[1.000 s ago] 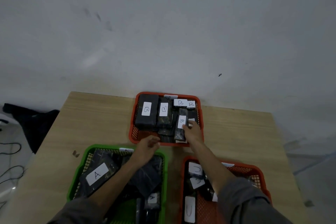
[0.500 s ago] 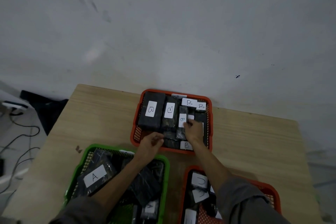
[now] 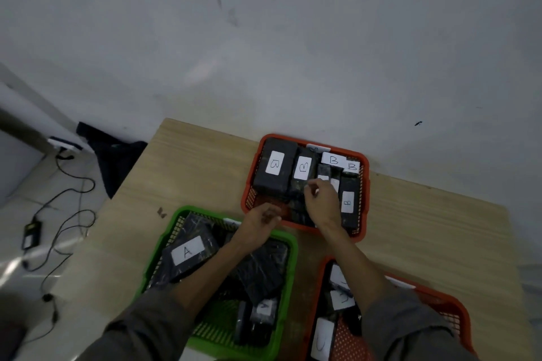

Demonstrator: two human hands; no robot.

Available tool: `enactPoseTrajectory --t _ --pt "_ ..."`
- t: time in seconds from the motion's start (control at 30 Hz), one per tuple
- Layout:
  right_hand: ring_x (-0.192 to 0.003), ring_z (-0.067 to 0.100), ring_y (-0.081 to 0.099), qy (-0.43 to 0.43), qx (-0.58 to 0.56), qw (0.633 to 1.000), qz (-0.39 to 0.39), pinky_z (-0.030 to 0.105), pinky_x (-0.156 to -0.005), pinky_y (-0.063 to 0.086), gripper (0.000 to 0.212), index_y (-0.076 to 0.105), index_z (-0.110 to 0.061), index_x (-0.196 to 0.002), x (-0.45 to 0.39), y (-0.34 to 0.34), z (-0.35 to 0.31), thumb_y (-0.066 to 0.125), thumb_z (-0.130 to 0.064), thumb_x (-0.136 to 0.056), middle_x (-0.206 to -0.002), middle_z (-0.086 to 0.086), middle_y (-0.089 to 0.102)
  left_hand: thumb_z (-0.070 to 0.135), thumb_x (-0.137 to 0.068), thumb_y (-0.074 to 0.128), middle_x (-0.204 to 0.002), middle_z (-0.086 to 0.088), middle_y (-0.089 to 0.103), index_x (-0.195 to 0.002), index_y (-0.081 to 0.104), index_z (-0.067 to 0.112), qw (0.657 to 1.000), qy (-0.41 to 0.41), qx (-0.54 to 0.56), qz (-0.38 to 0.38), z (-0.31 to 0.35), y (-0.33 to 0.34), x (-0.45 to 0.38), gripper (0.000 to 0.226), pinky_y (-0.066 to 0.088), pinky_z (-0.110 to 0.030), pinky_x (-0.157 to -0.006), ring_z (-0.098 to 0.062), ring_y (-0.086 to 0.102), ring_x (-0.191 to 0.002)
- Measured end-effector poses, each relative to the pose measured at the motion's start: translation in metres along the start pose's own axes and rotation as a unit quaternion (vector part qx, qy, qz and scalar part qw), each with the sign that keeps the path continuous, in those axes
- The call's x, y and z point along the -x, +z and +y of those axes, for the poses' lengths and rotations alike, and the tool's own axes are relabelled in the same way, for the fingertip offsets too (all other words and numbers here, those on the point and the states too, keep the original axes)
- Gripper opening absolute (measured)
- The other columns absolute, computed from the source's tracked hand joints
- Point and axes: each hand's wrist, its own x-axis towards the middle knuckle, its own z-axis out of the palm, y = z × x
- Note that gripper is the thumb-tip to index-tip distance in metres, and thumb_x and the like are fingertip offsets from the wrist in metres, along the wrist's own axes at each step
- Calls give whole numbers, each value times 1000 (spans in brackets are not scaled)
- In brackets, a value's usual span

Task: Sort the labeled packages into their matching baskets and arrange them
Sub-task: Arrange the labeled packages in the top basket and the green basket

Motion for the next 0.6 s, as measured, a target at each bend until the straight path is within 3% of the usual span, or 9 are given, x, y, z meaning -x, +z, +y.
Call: enactPoseTrajectory --t 0.07,0.17,0.27,0.43,0.6 --pt "-100 17 61 -38 5 999 -27 33 -90 52 20 68 -12 -113 12 10 -20 57 -22 -99 -113 5 66 7 -91 64 -92 -2 64 -107 64 3 1000 17 -22 -1 -4 -13 13 17 45 -10 -71 -14 59 -86" --pt "-99 12 62 -82 15 993 -85 29 -89 52 21 68 -16 -114 35 27 -43 58 -23 -98 -115 1 68 24 -92 61 -99 8 63 -118 60 21 982 72 -172 -7 -22 -43 40 26 47 -24 -70 -11 60 -85" --pt "-95 13 64 -113 43 983 -139 25 -84 50 20 70 -16 -112 63 45 -56 60 -23 -96 -111 1 71 27 -92 58 -116 1 62 -122 58 22 962 110 -249 -2 -41 -72 69 30 52 -35 -80 -19 61 -101" --pt "-91 20 66 -152 84 963 -206 31 -77 50 19 71 -17 -106 116 74 -58 58 -24 -95 -103 4 72 32 -92 58 -116 2 61 -114 61 24 952 98 -286 45 -77 -114 113 24 50 -33 -80 -20 61 -105" --pt "-115 20 53 -149 207 942 -216 36 -93 47 29 61 -23 -120 158 95 -46 55 -39 -97 -118 -2 54 29 -91 62 -123 0 60 -122 60 20 957 42 -274 85 -103 -139 144 32 49 -31 -79 -20 61 -104"
